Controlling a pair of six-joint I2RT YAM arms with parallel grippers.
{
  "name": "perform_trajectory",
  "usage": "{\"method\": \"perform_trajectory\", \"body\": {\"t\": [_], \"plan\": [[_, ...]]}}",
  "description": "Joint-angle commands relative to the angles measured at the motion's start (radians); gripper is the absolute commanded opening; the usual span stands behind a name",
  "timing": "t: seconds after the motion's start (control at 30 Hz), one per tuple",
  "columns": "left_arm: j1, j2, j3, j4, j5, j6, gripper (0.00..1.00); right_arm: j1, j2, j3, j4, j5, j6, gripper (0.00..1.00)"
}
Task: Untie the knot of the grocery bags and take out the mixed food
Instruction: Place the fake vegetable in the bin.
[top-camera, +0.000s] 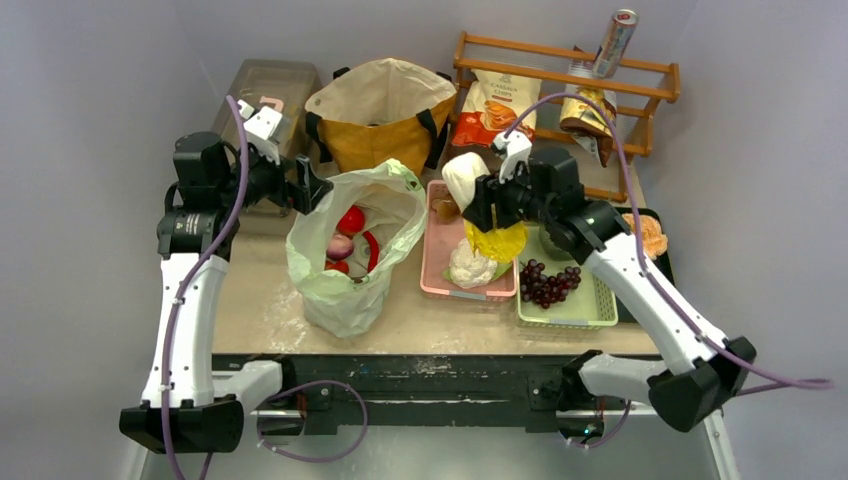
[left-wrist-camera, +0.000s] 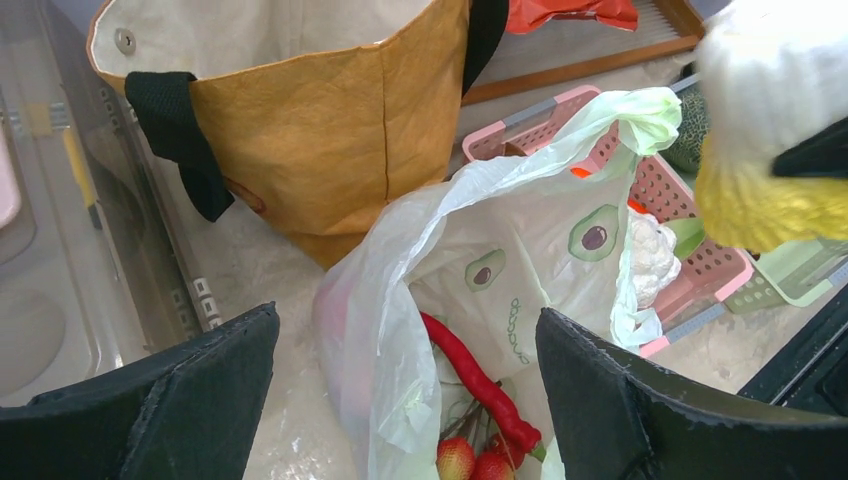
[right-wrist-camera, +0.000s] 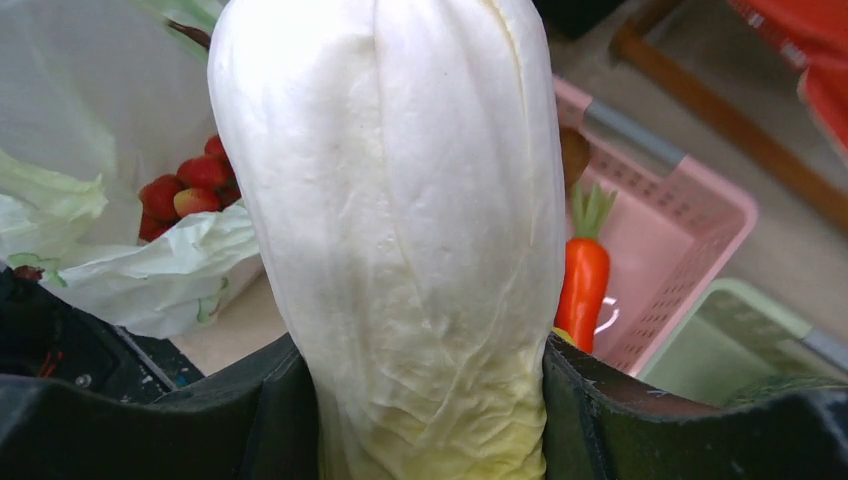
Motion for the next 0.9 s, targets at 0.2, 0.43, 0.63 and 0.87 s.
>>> {"method": "perform_trajectory", "body": {"t": [0.2,0.43,0.63,0.87], "plan": [[-0.005,-0.117,-0.046,-0.031,-0.031,0.054,0.95,-0.074,0.286,-0.015,0.089,-0.172,0.299,0.38],[-0.005,-0.148,-0.073,-0.05,-0.058,0.041,0.95,-0.074,0.469,0.035,0.152,-0.281,0.447,0.63],[-0.005,-0.159,-0.084,-0.09,-0.09,0.053,0.97,-0.08,0.424,0.056,0.059,-0.238,0.446,0.99],[-0.005,-0.134,-0.112,-0.1,-0.105,0.051,0.97,-0.08,0.236,0.091,0.04,-0.082,0.18,0.99]]}}
